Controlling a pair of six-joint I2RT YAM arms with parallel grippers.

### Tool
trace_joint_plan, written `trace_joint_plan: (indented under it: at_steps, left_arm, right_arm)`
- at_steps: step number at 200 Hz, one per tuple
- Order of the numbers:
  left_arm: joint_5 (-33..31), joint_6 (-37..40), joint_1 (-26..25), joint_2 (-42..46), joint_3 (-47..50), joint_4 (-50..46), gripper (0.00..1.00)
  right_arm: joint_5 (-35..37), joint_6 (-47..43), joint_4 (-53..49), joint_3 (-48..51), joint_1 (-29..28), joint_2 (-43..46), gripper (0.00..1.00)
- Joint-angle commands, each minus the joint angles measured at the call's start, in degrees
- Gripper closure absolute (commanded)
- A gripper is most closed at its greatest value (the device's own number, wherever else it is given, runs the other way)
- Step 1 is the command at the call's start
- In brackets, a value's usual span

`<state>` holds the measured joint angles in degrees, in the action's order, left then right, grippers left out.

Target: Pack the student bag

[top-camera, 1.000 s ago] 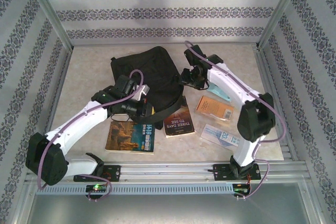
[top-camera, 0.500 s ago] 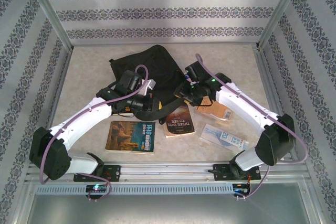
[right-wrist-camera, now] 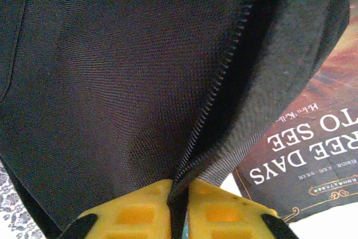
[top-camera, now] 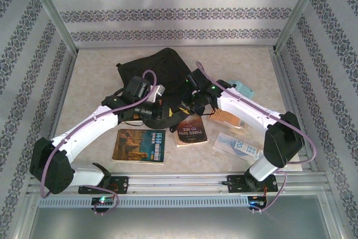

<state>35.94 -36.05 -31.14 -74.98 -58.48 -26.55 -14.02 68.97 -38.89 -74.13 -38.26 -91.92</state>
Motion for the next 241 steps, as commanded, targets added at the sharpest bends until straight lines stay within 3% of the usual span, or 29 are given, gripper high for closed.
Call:
trace_joint_plan:
  at_steps: [1,29,116,188,222,241]
  left_arm:
    - [-0.3,0.52,-0.2,2.69,0.98,0.56,1.0]
    - [-0.26,1.31,2.35,5.16,2.76,-1.98,1.0]
    - [2.25,1.11,9.85,11.67,7.74,-6.11,1.0]
    - [-2.82,2.93,16.34,12.95,6.9,-11.2,1.0]
    - [-1.82,2.43,16.71,12.98,6.32,-10.81,1.0]
    - [-4.75,4.25,16.68,13.24,5.04,-13.21,1.0]
  right_arm:
    - [3.36,-0.87,-1.84,-0.39,-0.76,-0.2,0.95]
    - [6.13,-3.14,-4.88,-1.44,-0.75,-0.7,1.0]
    - [9.18,-7.26,-7.32,-1.81,0.68,-1.81,1.0]
    - [11.6,-11.91,-8.92,-2.42,1.76,-1.42,1.0]
    - [12.3,-13.83,-8.96,-2.72,1.91,-1.81,1.0]
    - [13.36,-15.12,-9.64,-3.38,2.13,-2.36,1.0]
